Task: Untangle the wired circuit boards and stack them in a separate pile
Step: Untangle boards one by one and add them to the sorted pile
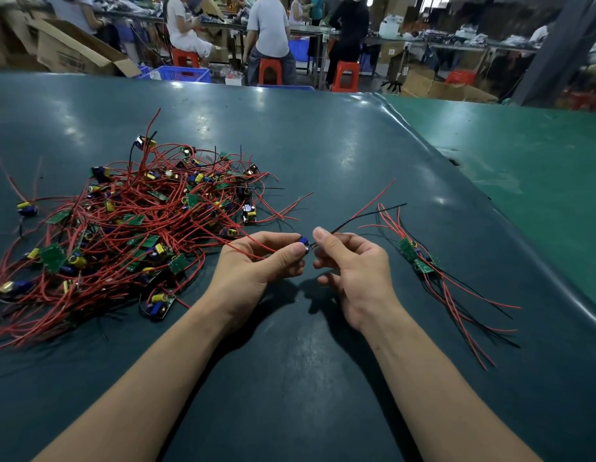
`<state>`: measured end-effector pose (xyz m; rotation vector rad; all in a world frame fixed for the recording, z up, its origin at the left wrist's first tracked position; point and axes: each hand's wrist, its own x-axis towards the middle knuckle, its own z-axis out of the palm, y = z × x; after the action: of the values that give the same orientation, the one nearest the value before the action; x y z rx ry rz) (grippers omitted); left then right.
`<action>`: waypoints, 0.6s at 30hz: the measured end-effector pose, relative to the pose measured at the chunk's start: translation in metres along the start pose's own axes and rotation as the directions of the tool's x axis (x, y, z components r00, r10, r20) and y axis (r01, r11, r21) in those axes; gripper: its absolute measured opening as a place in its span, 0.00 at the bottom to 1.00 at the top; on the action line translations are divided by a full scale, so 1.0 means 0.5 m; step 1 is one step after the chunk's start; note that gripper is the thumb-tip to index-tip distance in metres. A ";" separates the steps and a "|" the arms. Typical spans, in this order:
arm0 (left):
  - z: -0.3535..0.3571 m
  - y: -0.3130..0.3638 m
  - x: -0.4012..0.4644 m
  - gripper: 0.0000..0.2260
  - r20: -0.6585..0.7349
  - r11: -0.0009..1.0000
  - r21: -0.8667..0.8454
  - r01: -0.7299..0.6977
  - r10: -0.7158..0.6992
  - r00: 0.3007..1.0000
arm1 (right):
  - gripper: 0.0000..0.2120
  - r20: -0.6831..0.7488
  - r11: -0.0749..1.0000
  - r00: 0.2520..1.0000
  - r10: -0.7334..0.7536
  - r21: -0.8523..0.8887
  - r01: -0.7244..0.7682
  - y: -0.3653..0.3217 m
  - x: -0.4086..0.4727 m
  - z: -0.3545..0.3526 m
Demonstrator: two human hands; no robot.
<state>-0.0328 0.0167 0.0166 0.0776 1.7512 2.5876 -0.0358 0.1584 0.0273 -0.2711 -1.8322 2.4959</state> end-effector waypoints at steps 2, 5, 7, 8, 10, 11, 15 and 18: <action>-0.001 -0.003 0.001 0.10 -0.025 1.000 0.021 -0.008 0.008 1.000 | 0.10 -0.004 1.000 1.000 -0.008 -0.015 0.008 0.005 0.001 0.001; -0.003 -0.004 0.001 0.09 -0.046 0.999 0.038 -0.010 0.012 0.999 | 0.07 0.082 0.999 0.996 -0.016 -0.048 0.020 0.010 0.001 0.001; -0.003 -0.003 0.001 0.10 -0.039 1.000 0.027 0.001 0.000 0.999 | 0.06 0.084 0.997 0.995 -0.045 -0.064 0.050 0.012 0.003 0.000; -0.002 -0.002 0.002 0.11 -0.033 1.000 0.024 0.002 -0.001 0.999 | 0.06 0.065 0.996 0.996 -0.061 -0.067 0.065 0.013 0.004 0.000; 0.001 0.001 0.004 0.11 -0.027 1.000 0.017 0.001 0.000 1.000 | 0.08 0.021 0.993 0.995 -0.095 -0.072 0.096 0.014 0.009 0.000; 0.002 0.003 0.003 0.11 -0.028 1.000 0.003 0.003 -0.003 1.000 | 0.09 -0.007 0.992 0.994 -0.109 -0.067 0.109 0.014 0.011 -0.002; 0.005 0.004 0.001 0.10 -0.026 1.000 -0.026 0.011 -0.012 1.000 | 0.10 -0.189 0.992 0.974 -0.123 0.009 0.128 -0.003 0.030 -0.023; 0.004 0.006 -0.001 0.10 -0.011 1.000 -0.023 0.007 -0.007 1.000 | 0.11 -0.307 0.983 0.942 -0.135 0.080 0.166 -0.015 0.039 -0.044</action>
<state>-0.0324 0.0175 0.0202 0.0565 1.7216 2.6083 -0.0522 0.1841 0.0254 -0.4592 -1.5381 2.2891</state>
